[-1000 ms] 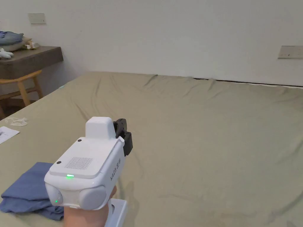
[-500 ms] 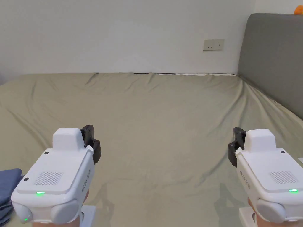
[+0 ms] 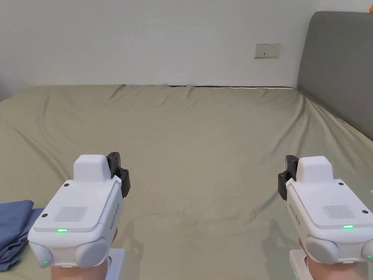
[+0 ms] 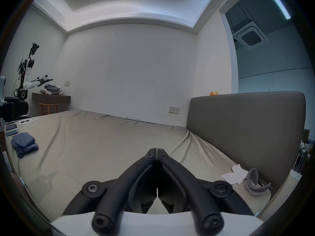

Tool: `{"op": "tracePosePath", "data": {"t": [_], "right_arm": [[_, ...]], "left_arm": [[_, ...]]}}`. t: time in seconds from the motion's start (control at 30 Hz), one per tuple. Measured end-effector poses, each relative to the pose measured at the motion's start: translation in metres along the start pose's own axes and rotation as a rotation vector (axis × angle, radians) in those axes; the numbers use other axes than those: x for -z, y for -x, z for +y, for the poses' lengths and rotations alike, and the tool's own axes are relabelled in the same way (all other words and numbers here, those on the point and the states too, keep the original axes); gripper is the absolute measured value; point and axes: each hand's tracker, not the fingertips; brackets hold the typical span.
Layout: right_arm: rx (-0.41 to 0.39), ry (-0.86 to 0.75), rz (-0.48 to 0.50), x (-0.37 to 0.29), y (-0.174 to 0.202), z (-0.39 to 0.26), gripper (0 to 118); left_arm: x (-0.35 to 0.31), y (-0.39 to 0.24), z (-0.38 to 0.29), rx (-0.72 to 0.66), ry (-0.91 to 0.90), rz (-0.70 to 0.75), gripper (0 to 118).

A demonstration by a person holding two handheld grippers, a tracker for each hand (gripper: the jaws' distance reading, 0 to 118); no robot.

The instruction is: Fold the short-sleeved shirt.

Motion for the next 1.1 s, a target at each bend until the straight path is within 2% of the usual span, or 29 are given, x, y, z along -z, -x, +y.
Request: {"op": "tracePosePath", "data": {"t": [0.4, 0.43, 0.47, 0.5, 0.53, 0.6, 0.63, 0.67, 0.7, 0.73, 0.77, 1.1], "right_arm": [[-0.009, 0.0, 0.014, -0.001, 0.002, 0.0, 1], [-0.006, 0.005, 0.017, -0.001, 0.002, -0.001, 3], [-0.004, 0.008, 0.014, -0.001, 0.002, -0.002, 13], [-0.003, 0.01, 0.011, 0.0, 0.003, -0.003, 13], [-0.003, 0.011, 0.01, 0.0, 0.003, -0.004, 18], [0.005, 0.019, 0.022, 0.0, 0.002, -0.007, 60], [0.009, 0.023, 0.024, 0.001, 0.001, -0.008, 90], [0.013, 0.025, 0.023, 0.001, 0.001, -0.009, 107], [0.011, 0.02, 0.014, -0.001, 0.001, -0.011, 115], [0.008, 0.014, 0.008, -0.002, 0.0, -0.011, 118], [0.007, 0.012, 0.009, 0.0, 0.001, -0.009, 118], [0.049, 0.044, -0.018, 0.003, -0.003, -0.013, 118]], "left_arm": [[0.001, -0.001, 0.0, 0.013, -0.006, -0.003, 0], [0.002, -0.002, -0.001, 0.018, -0.005, -0.003, 6], [0.003, -0.003, -0.002, 0.031, 0.002, 0.001, 15], [0.004, -0.005, -0.004, 0.041, 0.011, 0.003, 20], [0.005, -0.006, -0.005, 0.043, 0.017, 0.007, 20], [0.008, -0.005, -0.009, 0.029, 0.035, 0.002, 59], [0.009, -0.004, -0.011, 0.018, 0.046, 0.001, 80], [0.01, -0.003, -0.012, 0.01, 0.051, 0.008, 92], [0.011, -0.003, -0.013, 0.001, 0.054, 0.021, 103], [0.012, -0.002, -0.014, -0.006, 0.053, 0.026, 113], [0.012, -0.001, -0.014, -0.01, 0.053, 0.024, 117], [0.013, 0.001, -0.015, -0.011, 0.039, 0.022, 118]]}}
